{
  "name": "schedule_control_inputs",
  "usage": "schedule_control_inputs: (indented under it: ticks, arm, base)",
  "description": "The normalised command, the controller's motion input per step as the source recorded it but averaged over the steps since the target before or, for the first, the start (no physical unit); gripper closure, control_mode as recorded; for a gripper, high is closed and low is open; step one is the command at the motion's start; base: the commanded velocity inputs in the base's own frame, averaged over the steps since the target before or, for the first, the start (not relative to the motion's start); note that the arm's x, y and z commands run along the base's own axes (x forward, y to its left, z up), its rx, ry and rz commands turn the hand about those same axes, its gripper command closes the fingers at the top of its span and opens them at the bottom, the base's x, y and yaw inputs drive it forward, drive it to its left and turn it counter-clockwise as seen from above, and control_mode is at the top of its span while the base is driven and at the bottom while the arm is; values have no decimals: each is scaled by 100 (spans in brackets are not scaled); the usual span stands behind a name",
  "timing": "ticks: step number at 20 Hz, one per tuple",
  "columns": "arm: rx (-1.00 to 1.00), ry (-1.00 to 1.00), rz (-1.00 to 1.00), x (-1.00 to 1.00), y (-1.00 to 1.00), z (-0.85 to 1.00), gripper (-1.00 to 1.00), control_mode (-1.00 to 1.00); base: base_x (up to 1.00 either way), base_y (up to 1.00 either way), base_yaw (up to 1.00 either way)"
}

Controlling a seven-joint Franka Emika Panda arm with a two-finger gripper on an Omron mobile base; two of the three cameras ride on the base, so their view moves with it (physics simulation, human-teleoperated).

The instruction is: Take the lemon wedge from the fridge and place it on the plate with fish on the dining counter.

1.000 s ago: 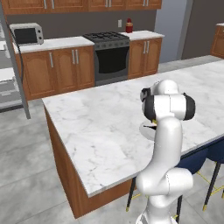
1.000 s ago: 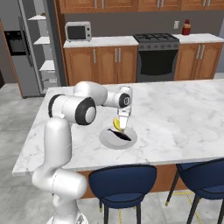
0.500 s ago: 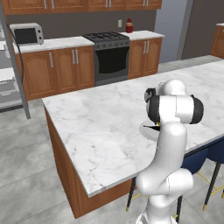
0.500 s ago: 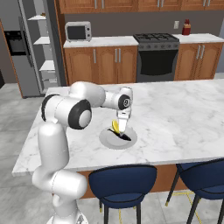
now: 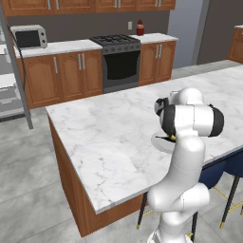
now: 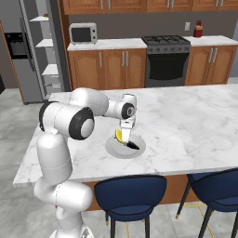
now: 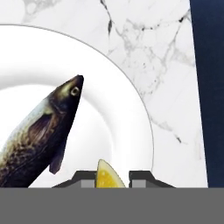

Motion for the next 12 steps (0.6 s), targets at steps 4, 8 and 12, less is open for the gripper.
schedule_control_inputs:
  ticks: [4,8,12]
  arm:
    - [0,0,0,32,0,-8,100,-100]
    - [0,0,0,13,0,-15,100,-100]
    - [0,0,0,0,0,-34,100,-100]
  base:
    - [0,0,0]
    - [0,0,0]
    - [0,0,0]
